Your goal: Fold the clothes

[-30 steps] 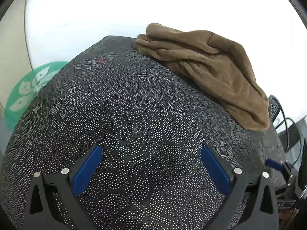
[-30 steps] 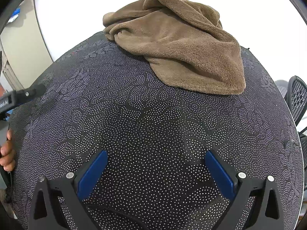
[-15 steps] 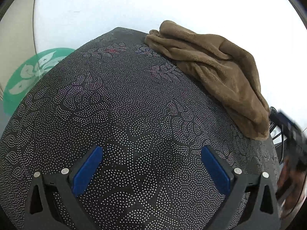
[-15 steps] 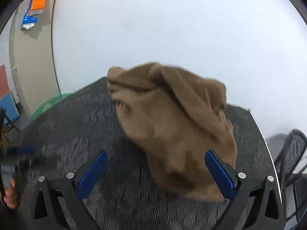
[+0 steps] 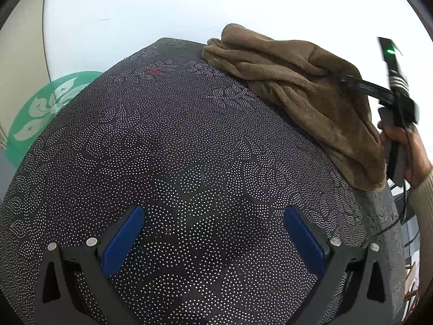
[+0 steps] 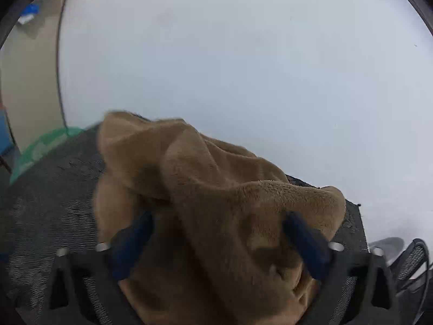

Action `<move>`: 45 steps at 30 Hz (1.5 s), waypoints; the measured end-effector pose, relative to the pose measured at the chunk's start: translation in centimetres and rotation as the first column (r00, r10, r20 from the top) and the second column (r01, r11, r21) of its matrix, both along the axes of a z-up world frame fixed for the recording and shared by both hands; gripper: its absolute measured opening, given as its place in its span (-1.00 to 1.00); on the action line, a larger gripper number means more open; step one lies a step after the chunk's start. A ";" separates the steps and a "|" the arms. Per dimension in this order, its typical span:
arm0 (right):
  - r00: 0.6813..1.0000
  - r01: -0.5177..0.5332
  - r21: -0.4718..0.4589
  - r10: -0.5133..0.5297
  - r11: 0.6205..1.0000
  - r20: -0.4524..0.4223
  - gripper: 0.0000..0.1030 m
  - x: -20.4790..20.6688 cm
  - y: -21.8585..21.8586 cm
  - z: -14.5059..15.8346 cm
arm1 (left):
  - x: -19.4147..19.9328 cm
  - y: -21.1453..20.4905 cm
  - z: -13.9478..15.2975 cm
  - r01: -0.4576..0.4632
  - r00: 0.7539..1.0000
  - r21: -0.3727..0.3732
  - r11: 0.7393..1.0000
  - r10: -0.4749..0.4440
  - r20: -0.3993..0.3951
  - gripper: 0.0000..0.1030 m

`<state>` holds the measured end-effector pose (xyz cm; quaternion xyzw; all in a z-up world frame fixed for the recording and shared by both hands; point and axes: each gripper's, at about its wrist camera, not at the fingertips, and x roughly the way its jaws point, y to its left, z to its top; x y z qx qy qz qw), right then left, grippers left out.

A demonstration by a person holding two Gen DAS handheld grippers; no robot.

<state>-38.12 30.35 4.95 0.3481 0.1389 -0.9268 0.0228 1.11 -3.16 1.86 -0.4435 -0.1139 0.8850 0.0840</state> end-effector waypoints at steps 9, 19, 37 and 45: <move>1.000 0.000 -0.186 -0.004 0.983 -0.019 -0.72 1.6 0.7 1.3 | -0.1 0.1 -0.1 0.005 1.000 -0.006 1.000 -0.005 0.000 1.00; 0.955 -0.296 -0.328 0.276 0.897 -0.107 -0.83 15.0 -2.9 5.1 | -0.1 -0.1 -0.1 0.002 1.000 0.012 1.000 -0.002 -0.003 1.00; 0.897 -0.362 -0.373 0.428 0.854 0.110 -0.76 27.7 -8.3 -3.0 | 0.8 -5.3 1.5 -0.105 0.994 0.162 0.981 0.106 0.008 1.00; 0.934 -0.349 -0.367 0.349 0.862 -0.069 0.67 28.9 -6.4 1.2 | 0.6 -7.1 3.1 -0.160 0.985 0.164 0.973 0.169 -0.042 1.00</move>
